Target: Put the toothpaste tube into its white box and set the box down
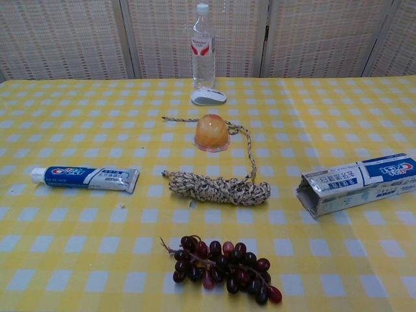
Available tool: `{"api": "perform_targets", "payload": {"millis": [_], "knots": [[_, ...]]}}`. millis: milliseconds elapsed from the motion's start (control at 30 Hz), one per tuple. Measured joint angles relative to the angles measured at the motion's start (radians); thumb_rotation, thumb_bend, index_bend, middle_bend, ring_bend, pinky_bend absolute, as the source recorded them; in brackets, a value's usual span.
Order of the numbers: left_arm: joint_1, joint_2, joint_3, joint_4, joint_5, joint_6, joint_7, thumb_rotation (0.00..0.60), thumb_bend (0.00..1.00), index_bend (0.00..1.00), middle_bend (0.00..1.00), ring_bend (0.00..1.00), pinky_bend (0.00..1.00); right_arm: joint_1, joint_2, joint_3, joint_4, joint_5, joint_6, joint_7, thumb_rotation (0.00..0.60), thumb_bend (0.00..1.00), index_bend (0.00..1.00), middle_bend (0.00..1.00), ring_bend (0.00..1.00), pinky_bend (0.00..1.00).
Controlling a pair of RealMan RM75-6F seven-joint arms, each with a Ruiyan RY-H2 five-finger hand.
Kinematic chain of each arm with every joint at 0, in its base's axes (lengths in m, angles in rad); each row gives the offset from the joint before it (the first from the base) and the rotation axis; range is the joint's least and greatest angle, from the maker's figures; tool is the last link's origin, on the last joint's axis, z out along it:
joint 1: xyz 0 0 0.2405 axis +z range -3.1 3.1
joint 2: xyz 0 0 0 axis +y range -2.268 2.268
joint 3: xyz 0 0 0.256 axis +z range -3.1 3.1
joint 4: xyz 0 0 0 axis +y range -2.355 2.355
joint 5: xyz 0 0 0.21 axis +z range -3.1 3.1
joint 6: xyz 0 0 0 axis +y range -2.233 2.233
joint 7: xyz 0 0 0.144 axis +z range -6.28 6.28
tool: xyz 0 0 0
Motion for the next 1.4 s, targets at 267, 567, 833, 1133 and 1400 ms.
{"api": "perform_targets", "payload": {"millis": [267, 567, 833, 1133, 1400], "knots": [[-0.003, -0.042, 0.014, 0.031, 0.077, 0.037, -0.031, 0.600, 0.32, 0.06, 0.12, 0.10, 0.24, -0.009, 0.013, -0.011, 0.002, -0.031, 0.028, 0.042, 0.600, 0.41, 0.00, 0.00, 0.00, 0.00], [-0.046, -0.186, 0.015, 0.070, 0.226, 0.090, 0.014, 0.600, 0.32, 0.33, 1.00, 0.99, 1.00, -0.012, 0.019, -0.028, -0.005, -0.054, 0.026, 0.047, 0.600, 0.41, 0.00, 0.00, 0.00, 0.00], [-0.128, -0.194, -0.014, -0.112, 0.080, -0.156, 0.136, 0.600, 0.31, 0.39, 1.00, 1.00, 1.00, -0.007, 0.023, -0.039, -0.019, -0.050, -0.004, 0.026, 0.600, 0.41, 0.00, 0.00, 0.00, 0.00], [-0.251, -0.245, -0.107, -0.222, -0.257, -0.381, 0.414, 0.600, 0.25, 0.38, 1.00, 1.00, 1.00, -0.002, 0.029, -0.036, -0.013, -0.038, -0.018, 0.042, 0.600, 0.41, 0.00, 0.00, 0.00, 0.00], [-0.344, -0.323, -0.156, -0.184, -0.387, -0.448, 0.499, 0.600, 0.25, 0.37, 1.00, 1.00, 1.00, -0.005, 0.040, -0.033, -0.016, -0.030, -0.016, 0.055, 0.600, 0.41, 0.00, 0.00, 0.00, 0.00]]}}
